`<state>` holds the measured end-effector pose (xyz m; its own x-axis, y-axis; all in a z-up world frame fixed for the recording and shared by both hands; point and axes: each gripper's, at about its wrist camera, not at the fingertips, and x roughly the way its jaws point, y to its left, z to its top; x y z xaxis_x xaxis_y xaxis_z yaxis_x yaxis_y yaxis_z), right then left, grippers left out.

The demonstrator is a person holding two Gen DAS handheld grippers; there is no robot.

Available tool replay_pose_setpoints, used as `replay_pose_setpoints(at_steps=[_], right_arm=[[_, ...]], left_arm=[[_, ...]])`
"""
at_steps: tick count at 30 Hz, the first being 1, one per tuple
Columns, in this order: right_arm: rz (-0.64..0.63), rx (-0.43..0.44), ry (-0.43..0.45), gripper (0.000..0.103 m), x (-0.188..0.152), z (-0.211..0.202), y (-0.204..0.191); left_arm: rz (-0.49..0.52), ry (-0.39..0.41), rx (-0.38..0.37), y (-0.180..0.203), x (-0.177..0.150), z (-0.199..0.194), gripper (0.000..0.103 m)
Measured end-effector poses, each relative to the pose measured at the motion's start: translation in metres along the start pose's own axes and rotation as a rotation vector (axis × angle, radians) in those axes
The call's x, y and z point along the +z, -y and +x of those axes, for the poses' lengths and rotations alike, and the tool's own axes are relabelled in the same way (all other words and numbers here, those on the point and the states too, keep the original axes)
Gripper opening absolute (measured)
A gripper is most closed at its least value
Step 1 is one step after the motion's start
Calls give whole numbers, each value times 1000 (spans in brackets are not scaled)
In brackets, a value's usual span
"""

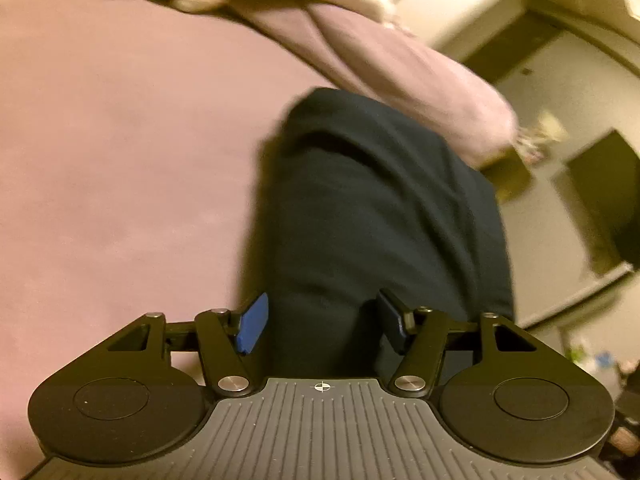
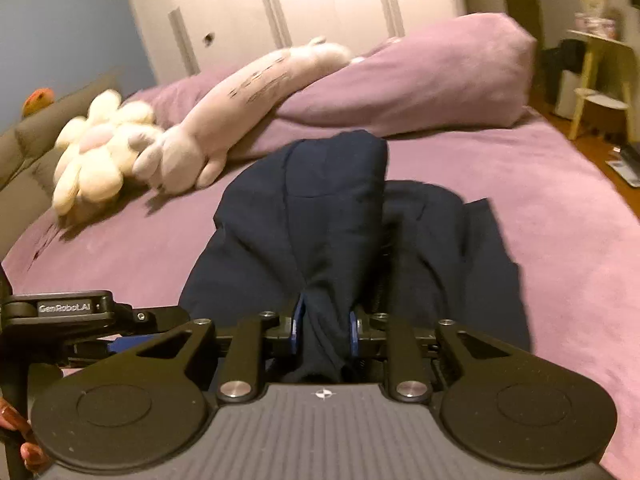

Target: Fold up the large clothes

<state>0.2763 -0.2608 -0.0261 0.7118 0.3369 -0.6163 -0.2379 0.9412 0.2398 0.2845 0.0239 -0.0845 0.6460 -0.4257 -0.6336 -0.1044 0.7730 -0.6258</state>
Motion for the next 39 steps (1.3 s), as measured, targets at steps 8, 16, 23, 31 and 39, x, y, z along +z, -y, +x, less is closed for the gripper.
replay_pose_setpoints(at_steps=[8,16,23,31,39], right_arm=[[113,-42,13,28,-35,14,54],[134,-36,203,37,25,-27,16],[-35,-215,113,35,38,96,6],[115,-205,166,32,7,110,64],[80,-221,177,32,-1,131,63]], left_arm=[[269,31,66,65,-29,19,74],[260,58,86,57,-32,17,77],[254,72,94,58,-29,10,77],[207,217,212,82,15,70,78],[238,248,321,61,5,122,96]])
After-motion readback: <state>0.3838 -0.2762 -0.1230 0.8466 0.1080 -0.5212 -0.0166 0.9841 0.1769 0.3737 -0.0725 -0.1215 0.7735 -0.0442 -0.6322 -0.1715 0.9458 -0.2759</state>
